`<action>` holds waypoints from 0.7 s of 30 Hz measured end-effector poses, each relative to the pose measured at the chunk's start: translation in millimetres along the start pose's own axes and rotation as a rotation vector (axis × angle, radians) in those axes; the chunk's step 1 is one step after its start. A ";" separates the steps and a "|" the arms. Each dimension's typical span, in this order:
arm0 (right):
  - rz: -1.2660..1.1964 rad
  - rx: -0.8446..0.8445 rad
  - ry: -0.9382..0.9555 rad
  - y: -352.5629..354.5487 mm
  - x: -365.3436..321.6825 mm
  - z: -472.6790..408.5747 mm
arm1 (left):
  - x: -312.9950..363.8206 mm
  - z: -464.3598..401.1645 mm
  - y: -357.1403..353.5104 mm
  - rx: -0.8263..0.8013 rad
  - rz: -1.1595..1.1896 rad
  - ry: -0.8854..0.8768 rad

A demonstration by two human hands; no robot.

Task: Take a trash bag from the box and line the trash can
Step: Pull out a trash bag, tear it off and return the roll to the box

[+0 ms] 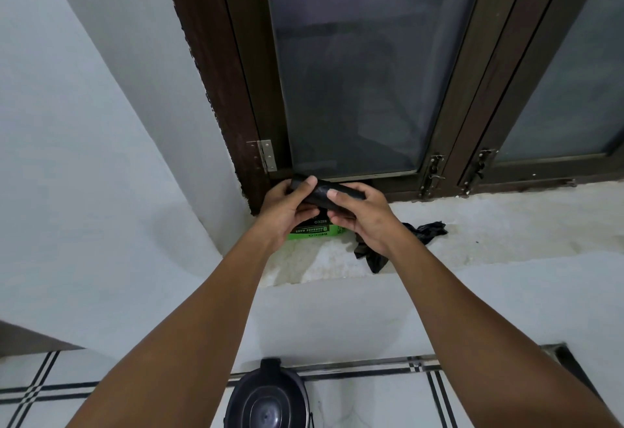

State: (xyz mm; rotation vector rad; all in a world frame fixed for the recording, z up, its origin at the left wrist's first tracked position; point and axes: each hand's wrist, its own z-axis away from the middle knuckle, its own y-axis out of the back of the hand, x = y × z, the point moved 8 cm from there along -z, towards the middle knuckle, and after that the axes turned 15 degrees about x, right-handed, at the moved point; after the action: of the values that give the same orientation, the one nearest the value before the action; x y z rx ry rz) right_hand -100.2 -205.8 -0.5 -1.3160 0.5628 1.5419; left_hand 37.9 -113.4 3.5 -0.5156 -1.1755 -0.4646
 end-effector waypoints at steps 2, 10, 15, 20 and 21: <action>-0.029 0.076 0.011 8.1 -2.1 -3.7 | 3.4 1.2 1.3 0.095 -0.235 -0.139; -0.034 0.331 0.028 47.3 -3.2 -19.9 | -11.2 3.9 -5.9 0.024 -1.364 -0.859; 0.044 0.377 0.056 52.9 -2.4 -24.7 | -28.7 -6.1 -5.6 -0.006 -1.574 -0.805; 0.094 0.395 0.076 49.9 -5.6 -25.7 | -21.6 -5.6 -3.9 -0.002 -1.592 -0.800; 0.095 0.390 0.087 48.5 -7.4 -25.5 | -17.9 -3.3 -2.2 0.019 -1.565 -0.816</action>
State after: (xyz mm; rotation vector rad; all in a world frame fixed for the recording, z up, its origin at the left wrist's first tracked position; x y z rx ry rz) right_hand -131.8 -249.2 -13.2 -1.0706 0.9411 1.3682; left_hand 33.4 -115.9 -14.1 0.4308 -2.2558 -1.6575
